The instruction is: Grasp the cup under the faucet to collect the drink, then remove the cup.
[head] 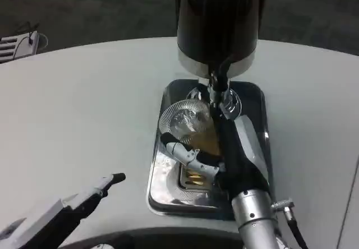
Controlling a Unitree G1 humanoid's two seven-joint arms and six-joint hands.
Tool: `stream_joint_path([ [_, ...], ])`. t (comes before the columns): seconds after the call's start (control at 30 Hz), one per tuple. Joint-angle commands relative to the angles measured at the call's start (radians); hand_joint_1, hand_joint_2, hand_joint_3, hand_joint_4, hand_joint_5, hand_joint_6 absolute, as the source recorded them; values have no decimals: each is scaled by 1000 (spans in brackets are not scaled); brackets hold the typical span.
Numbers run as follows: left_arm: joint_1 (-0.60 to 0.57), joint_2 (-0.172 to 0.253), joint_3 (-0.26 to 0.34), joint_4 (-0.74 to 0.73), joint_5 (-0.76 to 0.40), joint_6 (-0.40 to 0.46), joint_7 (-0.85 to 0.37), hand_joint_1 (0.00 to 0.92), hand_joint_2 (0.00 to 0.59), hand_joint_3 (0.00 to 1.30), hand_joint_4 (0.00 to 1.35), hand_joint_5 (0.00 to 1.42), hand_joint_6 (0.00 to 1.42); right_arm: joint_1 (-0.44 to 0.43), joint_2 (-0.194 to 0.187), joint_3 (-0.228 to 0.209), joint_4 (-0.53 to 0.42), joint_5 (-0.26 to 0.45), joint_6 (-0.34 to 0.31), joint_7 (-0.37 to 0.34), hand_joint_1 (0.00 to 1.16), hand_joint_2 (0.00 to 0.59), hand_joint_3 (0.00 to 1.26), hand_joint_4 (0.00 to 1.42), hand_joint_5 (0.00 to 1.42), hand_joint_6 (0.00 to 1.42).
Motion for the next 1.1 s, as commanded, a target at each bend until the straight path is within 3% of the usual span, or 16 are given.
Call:
stream_joint_path([
  [0.03, -10, 14, 0, 5, -18, 17, -19, 0, 131, 71, 24, 86, 56, 14, -7, -3, 64, 26, 9, 49, 744, 279, 59, 58, 199, 183],
  [0.47, -29, 22, -4, 11, -34, 31, -38, 0, 131, 98, 35, 88, 70, -16, -20, -87, 140, 117, 2, 71, 733, 284, 18, 46, 184, 203],
  [0.67, -35, 28, -1, 21, -38, 32, -43, 0, 133, 98, 38, 88, 72, -6, -33, -129, 150, 172, -37, 89, 706, 286, 24, 64, 184, 223],
  [1.1, -57, 30, -7, 46, -50, 24, -48, 0, 133, 98, 39, 88, 73, 38, -56, -155, 1, 195, -80, 120, 640, 289, 37, 76, 199, 230],
])
